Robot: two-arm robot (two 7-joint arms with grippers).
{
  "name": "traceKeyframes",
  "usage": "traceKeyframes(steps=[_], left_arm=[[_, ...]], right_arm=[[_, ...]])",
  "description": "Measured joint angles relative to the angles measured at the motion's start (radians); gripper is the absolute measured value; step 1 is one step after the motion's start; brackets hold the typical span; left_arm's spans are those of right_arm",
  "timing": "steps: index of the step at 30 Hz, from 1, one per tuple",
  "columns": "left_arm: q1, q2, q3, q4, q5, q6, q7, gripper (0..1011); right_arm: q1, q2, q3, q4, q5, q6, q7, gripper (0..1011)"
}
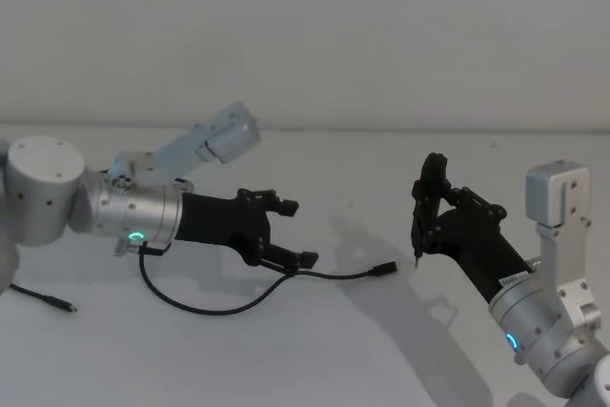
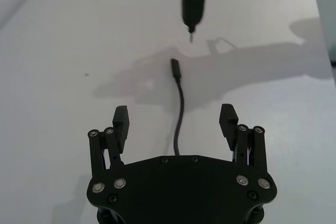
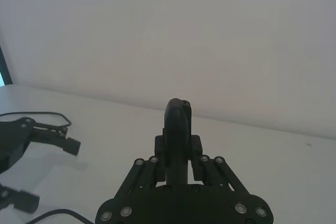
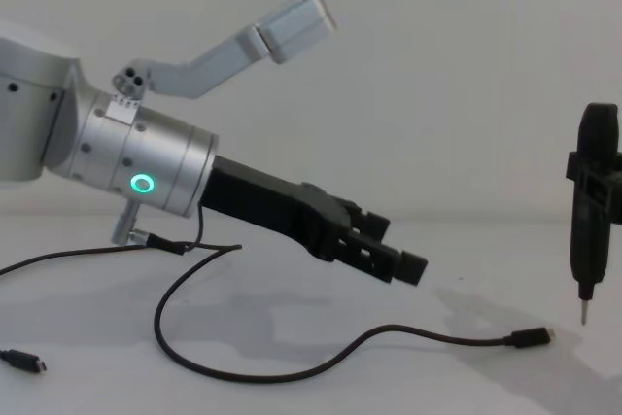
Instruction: Pick up the data cable with the one hand.
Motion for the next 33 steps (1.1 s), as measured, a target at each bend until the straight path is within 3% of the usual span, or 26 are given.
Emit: traceKeyframes(steps=[7,13,24,33], left_arm=[[-0.089,-0.034,0.084,0.092,0.056,-0.030,-0.103,1004],[-0.149,-0.060,0.152,0.148,0.113,-0.071,-0.144,1004],[-0.213,-0.094,0.245,0.198,0.218,-0.146,-0.141,1004],[-0.233,-0.116,0.281,0.225,0.271,-0.174,-0.119,1004]], right_arm=[[0.000,0.000,0.000,0.000,0.000,0.000,0.000,274],[0.000,0.000,0.000,0.000,0.000,0.000,0.000,275],[0.000,0.000,0.000,0.000,0.000,0.000,0.000,274],[0.000,0.000,0.000,0.000,0.000,0.000,0.000,274]])
